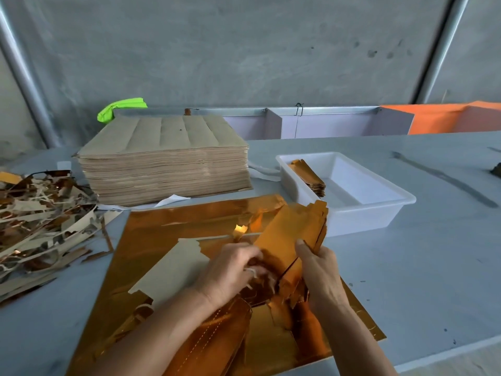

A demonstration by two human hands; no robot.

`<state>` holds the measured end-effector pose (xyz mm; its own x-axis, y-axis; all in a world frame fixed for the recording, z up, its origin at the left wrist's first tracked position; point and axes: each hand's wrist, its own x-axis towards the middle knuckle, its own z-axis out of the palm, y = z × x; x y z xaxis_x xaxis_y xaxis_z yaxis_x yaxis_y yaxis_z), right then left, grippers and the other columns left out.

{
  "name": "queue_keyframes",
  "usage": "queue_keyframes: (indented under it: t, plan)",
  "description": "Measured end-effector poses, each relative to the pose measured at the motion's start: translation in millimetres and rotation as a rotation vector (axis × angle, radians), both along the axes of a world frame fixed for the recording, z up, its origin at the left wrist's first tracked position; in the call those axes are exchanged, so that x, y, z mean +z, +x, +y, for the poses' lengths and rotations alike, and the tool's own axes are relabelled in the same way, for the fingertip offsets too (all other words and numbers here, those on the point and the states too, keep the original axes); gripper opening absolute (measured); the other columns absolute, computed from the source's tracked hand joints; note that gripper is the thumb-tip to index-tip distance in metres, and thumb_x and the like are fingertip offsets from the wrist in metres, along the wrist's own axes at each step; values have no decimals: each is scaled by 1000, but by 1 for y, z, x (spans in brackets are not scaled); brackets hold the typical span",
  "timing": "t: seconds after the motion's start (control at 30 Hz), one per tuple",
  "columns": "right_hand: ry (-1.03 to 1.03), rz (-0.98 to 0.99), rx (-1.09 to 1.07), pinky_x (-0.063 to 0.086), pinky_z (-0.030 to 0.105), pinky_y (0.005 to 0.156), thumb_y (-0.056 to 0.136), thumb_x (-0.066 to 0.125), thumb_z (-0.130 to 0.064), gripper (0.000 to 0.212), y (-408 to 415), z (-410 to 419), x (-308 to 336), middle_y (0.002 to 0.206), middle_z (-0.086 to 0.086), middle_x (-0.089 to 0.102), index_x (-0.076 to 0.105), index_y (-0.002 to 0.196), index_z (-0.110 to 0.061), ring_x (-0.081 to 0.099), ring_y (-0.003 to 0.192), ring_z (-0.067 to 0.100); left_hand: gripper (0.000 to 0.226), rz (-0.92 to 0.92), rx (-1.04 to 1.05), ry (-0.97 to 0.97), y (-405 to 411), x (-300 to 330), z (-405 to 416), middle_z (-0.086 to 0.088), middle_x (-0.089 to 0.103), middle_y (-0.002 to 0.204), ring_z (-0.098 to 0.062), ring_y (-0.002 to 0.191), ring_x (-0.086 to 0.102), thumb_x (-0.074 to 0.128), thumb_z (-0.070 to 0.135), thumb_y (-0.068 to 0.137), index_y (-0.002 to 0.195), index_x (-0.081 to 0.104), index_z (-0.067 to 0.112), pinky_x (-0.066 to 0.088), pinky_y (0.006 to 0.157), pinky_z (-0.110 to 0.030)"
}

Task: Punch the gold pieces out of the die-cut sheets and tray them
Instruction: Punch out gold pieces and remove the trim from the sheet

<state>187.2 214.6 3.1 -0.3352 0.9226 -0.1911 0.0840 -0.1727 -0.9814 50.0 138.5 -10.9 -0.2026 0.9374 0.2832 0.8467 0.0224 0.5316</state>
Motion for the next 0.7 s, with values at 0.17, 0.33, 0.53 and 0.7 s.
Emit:
queue_keyframes:
  t: [0.17, 0.33, 0.53, 0.7]
  plan:
    - [-59, -12, -98, 47, 30, 54, 100, 47, -24, 21, 21, 17, 0, 84, 3, 61, 47, 79, -20, 60, 70, 18, 17, 439, 280, -222, -42, 2, -14, 3, 55, 95, -6, 77, 54, 54, 5, 92, 105, 60, 15, 49, 69, -20]
    - [-96, -18, -110, 55, 41, 65, 98, 49, -18, 13, 40, 30, 2, 92, 10, 59, 50, 106, -7, 60, 81, 28, 16, 543, 363, -390, -60, 6, -21, -2, 52, 96, -10, 80, 54, 47, 0, 93, 101, 53, 12, 45, 69, -22]
    - [-100, -53, -48, 47, 58, 94, 98, 51, -18, 14, 35, 25, 1, 100, 18, 61, 49, 85, -12, 60, 96, 38, 84, 373, 101, -137, -32, 15, -4, 4, 20, 144, -14, 124, 31, 73, 19, 75, 144, 26, 29, 40, 104, -33]
    - [-65, -47, 17, 49, 52, 88, 97, 52, -21, 7, 34, 16, 11, 93, 4, 61, 48, 98, -15, 59, 93, 32, 76, 605, 35, -284, -9, 1, 27, -2, 5, 155, -26, 140, 6, 61, 22, 90, 150, 14, 23, 22, 112, -44]
